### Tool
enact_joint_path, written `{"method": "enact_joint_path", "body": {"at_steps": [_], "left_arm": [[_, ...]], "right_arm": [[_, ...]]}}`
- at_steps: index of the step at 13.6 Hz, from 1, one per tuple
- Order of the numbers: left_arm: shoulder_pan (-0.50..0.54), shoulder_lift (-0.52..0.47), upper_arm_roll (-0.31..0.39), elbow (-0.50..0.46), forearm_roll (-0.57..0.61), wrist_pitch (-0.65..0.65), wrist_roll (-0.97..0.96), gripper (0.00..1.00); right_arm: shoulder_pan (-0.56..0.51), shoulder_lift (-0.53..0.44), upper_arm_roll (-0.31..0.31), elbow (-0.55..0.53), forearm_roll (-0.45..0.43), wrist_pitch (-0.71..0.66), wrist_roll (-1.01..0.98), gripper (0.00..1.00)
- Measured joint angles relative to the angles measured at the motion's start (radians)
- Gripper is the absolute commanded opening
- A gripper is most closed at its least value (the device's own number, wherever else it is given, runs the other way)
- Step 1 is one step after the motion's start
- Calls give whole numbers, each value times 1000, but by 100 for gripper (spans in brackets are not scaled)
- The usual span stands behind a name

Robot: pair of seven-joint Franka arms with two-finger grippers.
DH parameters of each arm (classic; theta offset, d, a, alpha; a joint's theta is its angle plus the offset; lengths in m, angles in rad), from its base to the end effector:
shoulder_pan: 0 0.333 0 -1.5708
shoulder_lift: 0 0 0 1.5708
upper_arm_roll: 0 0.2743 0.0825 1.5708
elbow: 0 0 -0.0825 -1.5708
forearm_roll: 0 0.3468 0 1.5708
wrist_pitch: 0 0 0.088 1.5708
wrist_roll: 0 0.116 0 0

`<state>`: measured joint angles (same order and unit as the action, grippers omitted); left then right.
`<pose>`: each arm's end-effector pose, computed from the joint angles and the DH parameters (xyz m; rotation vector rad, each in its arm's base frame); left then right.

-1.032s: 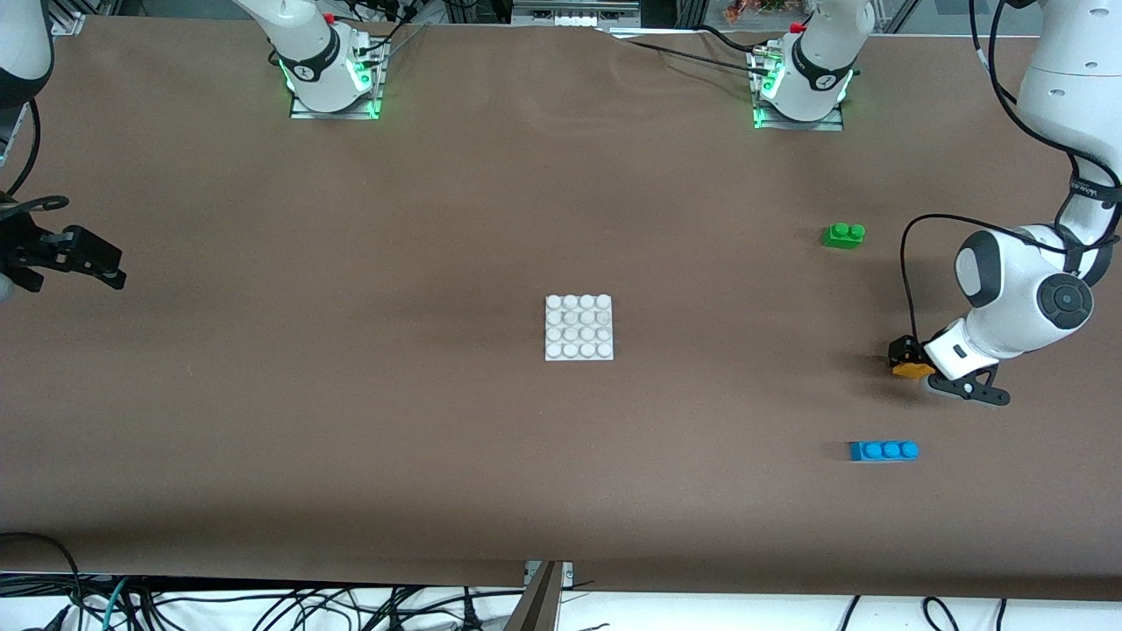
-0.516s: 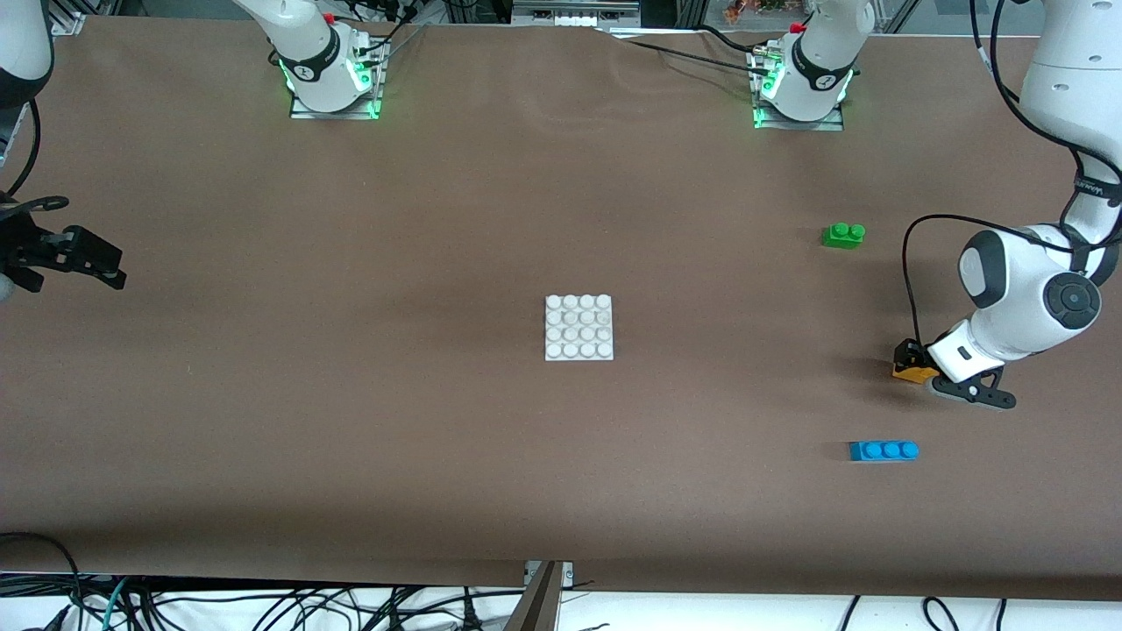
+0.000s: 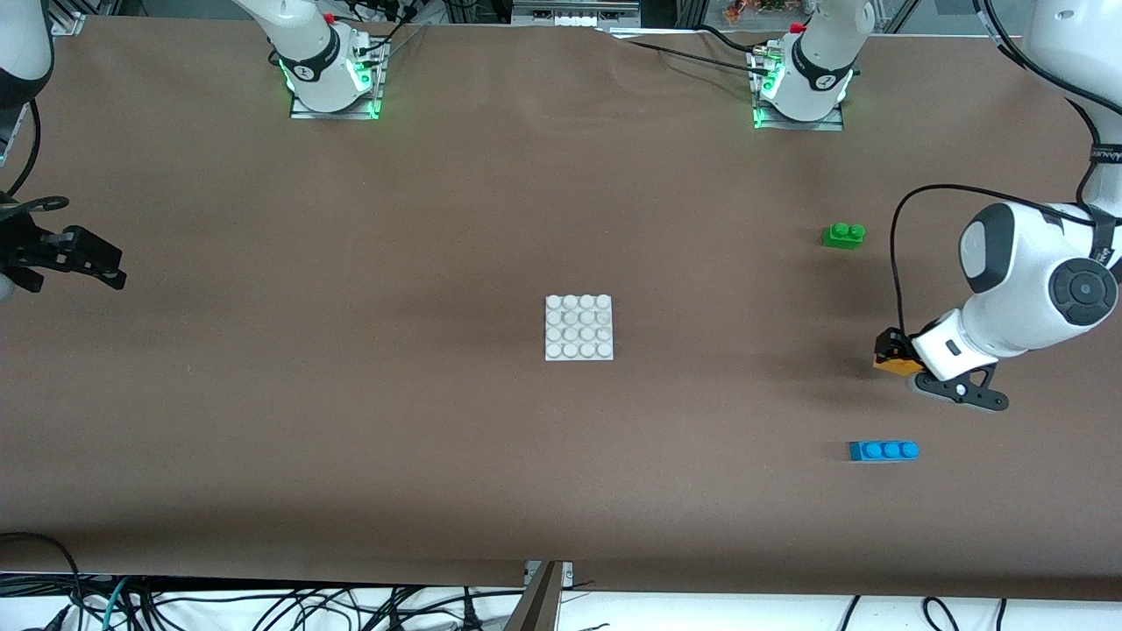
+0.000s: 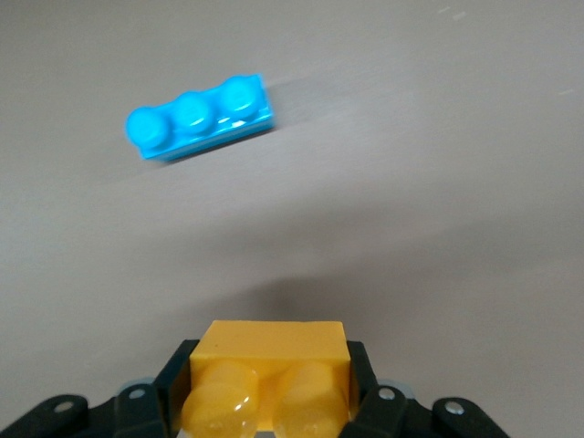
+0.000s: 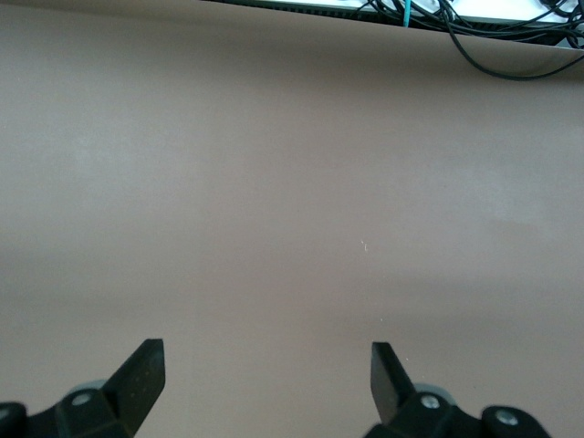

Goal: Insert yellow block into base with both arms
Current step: 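Carry the yellow brick with the left gripper above the base plate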

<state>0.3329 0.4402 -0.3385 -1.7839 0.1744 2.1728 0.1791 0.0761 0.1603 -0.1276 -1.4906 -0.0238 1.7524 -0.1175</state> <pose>0.6002 0.0171 0.2934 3.1137 -0.4025 -0.0342 0.5759 -0.0269 0.5394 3.0835 0.1107 0.1525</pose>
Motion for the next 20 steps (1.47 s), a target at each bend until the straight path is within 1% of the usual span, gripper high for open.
{"method": "enact_joint_path", "body": {"at_steps": [3, 5, 8, 12, 13, 17, 19, 20], "left_arm": [[-7, -27, -103, 30, -33, -60, -113, 29], [-51, -29, -137, 64, -36, -92, -179, 28], [-165, -23, -140, 103, -38, -98, -277, 28], [-300, 13, -140, 152, -38, -110, -445, 28], [-335, 30, -139, 164, -38, -110, -502, 28], [-466, 131, -134, 279, -38, -111, -699, 28], [-519, 166, -124, 295, -38, -111, -767, 28], [-559, 182, -101, 298, -38, -111, -802, 28]], "right_arm": [[0, 0, 0, 0, 0, 0, 0, 100], [0, 0, 0, 0, 0, 0, 0, 100], [0, 0, 0, 0, 0, 0, 0, 100], [0, 0, 0, 0, 0, 0, 0, 100], [0, 0, 0, 0, 0, 0, 0, 100], [-1, 0, 0, 0, 0, 0, 0, 100], [-1, 1, 0, 0, 0, 0, 0, 100], [-1, 2, 0, 0, 0, 0, 0, 100]]}}
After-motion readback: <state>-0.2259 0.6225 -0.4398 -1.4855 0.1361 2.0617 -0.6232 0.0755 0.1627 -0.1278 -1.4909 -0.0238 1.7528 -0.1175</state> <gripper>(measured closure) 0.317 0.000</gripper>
